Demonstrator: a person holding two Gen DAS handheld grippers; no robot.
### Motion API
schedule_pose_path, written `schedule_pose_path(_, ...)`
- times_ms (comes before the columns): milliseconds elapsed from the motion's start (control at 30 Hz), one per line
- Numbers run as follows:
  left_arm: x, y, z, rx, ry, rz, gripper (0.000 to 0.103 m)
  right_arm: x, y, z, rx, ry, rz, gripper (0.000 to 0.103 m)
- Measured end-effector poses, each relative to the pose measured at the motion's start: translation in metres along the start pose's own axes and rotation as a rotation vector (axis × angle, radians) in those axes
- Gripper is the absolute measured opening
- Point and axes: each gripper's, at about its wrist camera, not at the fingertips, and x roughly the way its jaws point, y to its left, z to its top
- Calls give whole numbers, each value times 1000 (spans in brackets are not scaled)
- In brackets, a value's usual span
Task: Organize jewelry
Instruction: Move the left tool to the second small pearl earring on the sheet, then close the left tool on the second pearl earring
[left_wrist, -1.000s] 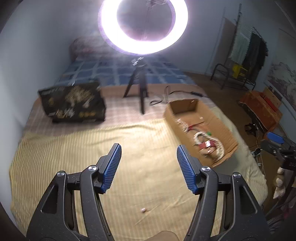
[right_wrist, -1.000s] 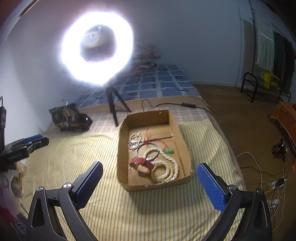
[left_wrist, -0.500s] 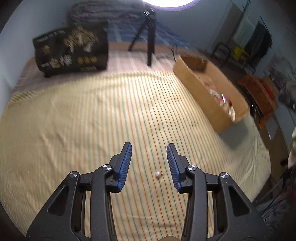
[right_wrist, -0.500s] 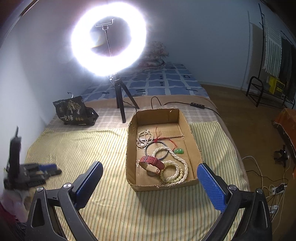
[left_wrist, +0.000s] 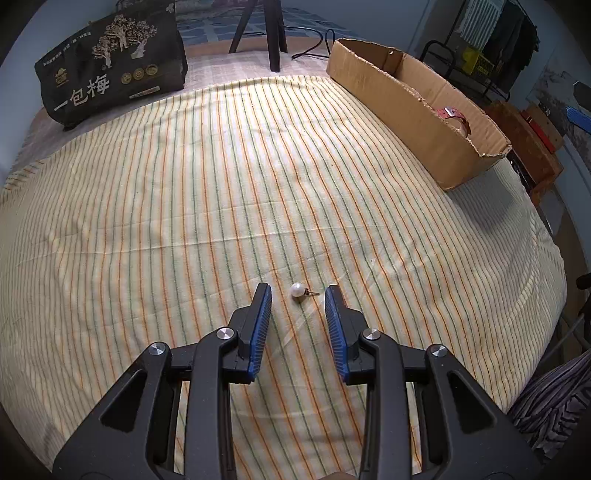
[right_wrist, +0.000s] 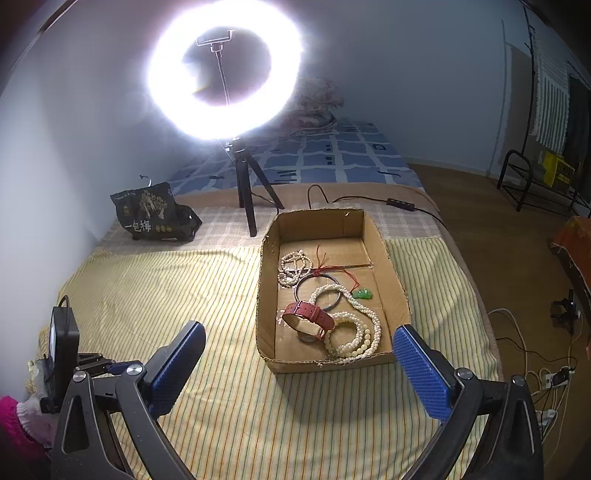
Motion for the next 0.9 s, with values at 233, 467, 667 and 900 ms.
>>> schedule_pose_path(233, 11, -10, 4, 43, 8, 21, 23, 2, 2, -2, -3, 16, 10, 103)
schedule_pose_path(467, 18, -13, 2, 80, 3, 53, 23, 3, 5, -2, -2, 26, 29, 103)
schedule_pose_path(667, 17, -17, 1, 112, -8, 79, 16, 5, 6, -3, 2, 34, 36, 103)
schedule_pose_path(900, 14, -19, -2, 121, -18, 93, 16, 6, 7, -3, -1, 34, 34, 103)
